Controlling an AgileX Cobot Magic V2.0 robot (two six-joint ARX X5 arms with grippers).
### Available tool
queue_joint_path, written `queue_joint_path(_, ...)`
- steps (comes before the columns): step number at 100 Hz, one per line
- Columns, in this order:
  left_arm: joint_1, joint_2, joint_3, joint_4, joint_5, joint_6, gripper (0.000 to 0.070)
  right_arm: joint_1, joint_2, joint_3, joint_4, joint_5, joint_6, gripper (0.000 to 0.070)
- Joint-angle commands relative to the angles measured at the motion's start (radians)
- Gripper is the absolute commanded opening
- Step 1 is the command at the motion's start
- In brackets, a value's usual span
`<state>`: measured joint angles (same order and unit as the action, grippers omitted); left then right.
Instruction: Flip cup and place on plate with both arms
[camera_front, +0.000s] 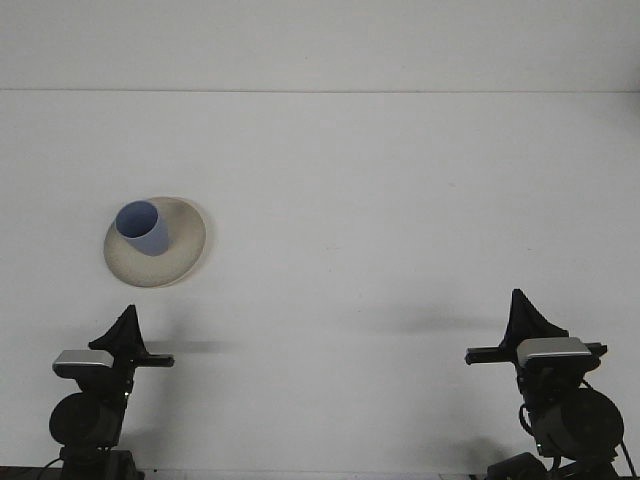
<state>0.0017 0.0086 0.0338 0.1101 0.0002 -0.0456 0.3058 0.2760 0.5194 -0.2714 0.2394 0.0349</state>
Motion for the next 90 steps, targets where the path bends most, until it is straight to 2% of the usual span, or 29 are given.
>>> queue_joint_path(1, -0.001, -0.006, -0.020, 0.026, -0.020, 0.011, 0.0012, 0.002, -0.001, 0.008, 0.010, 0.000, 0.014, 0.0000)
queue_joint_path(7, -0.001, -0.005, -0.020, 0.043, -0.024, 0.035, 0.0012, 0.002, -0.001, 0.008, 0.010, 0.000, 0.014, 0.0000)
queue_joint_path(90, -0.001, -0.005, -0.020, 0.048, -0.024, 0.034, 0.0012, 0.002, -0.001, 0.008, 0.010, 0.001, 0.014, 0.0000)
